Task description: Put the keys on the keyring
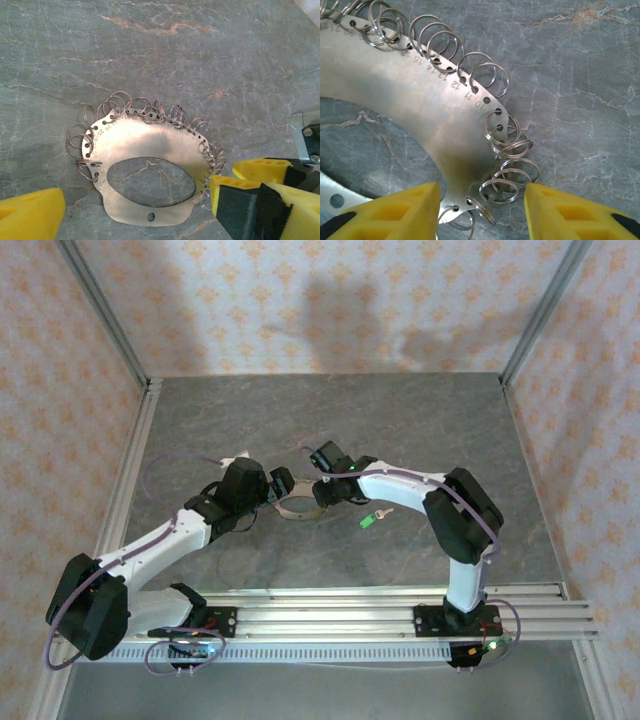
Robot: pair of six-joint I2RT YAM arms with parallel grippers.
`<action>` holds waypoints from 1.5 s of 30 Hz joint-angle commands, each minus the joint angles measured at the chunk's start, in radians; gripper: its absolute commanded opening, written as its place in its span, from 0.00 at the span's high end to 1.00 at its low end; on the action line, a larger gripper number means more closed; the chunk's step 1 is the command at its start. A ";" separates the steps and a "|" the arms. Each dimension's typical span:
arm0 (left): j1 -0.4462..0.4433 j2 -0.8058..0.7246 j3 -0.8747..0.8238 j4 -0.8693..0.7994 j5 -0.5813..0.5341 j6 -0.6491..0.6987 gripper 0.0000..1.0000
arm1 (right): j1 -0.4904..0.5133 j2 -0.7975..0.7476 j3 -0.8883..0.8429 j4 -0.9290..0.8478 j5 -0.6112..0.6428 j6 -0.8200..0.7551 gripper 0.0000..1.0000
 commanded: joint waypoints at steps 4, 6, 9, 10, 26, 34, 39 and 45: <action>-0.011 -0.028 -0.023 -0.021 -0.022 -0.014 0.00 | 0.006 -0.123 -0.051 -0.027 -0.045 0.037 0.52; -0.011 -0.024 -0.023 -0.021 -0.020 -0.013 0.00 | 0.018 -0.130 -0.069 -0.025 -0.045 0.031 0.53; -0.011 -0.022 -0.023 -0.020 -0.019 -0.013 0.00 | 0.048 -0.122 -0.089 -0.026 -0.014 0.004 0.54; -0.011 -0.023 -0.023 -0.022 -0.017 -0.013 0.00 | 0.057 -0.116 -0.092 -0.028 -0.002 -0.006 0.55; -0.012 -0.025 -0.015 -0.036 -0.016 -0.007 0.00 | 0.109 -0.049 -0.101 -0.018 0.120 -0.105 0.63; -0.011 -0.018 -0.008 -0.038 -0.015 -0.006 0.00 | 0.122 -0.032 -0.089 -0.024 0.174 -0.144 0.64; -0.012 -0.018 -0.007 -0.038 -0.014 -0.008 0.00 | 0.123 -0.023 -0.083 -0.022 0.198 -0.161 0.64; -0.011 -0.018 -0.011 -0.037 -0.014 -0.012 0.00 | 0.130 -0.008 -0.068 -0.017 0.198 -0.167 0.65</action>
